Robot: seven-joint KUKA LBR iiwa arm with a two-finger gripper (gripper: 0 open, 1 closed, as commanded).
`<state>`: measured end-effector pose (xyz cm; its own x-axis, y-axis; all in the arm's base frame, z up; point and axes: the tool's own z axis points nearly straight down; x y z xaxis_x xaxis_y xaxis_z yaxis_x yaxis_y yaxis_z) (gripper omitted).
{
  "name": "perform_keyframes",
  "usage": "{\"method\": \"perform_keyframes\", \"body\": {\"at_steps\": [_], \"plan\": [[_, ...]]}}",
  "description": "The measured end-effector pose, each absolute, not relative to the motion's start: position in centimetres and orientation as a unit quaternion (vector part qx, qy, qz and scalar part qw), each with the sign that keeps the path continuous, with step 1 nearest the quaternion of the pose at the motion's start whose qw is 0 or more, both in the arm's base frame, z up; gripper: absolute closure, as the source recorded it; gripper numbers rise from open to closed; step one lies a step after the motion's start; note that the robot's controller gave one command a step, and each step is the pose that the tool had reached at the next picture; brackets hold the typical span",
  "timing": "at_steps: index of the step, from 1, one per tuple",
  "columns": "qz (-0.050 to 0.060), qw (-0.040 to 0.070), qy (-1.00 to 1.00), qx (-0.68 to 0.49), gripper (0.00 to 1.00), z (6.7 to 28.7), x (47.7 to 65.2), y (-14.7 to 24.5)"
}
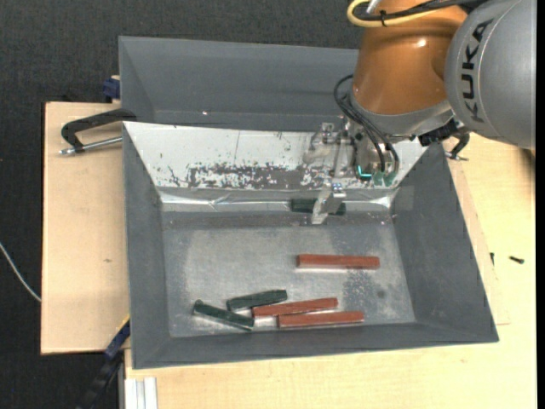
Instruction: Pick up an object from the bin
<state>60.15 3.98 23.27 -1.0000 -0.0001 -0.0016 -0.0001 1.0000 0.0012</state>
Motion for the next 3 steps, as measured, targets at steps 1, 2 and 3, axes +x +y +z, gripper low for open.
{"method": "perform_keyframes", "body": {"at_steps": [1, 2, 3], "plan": [[0.001, 0.003, 1.0, -0.03, 0.0, 17.5, 59.7, 2.0], [0.001, 0.001, 0.993, -0.121, 1.0, 8.1, 56.3, 0.3], [0.001, 0.001, 0.993, -0.121, 1.0, 8.1, 56.3, 0.3]]}}
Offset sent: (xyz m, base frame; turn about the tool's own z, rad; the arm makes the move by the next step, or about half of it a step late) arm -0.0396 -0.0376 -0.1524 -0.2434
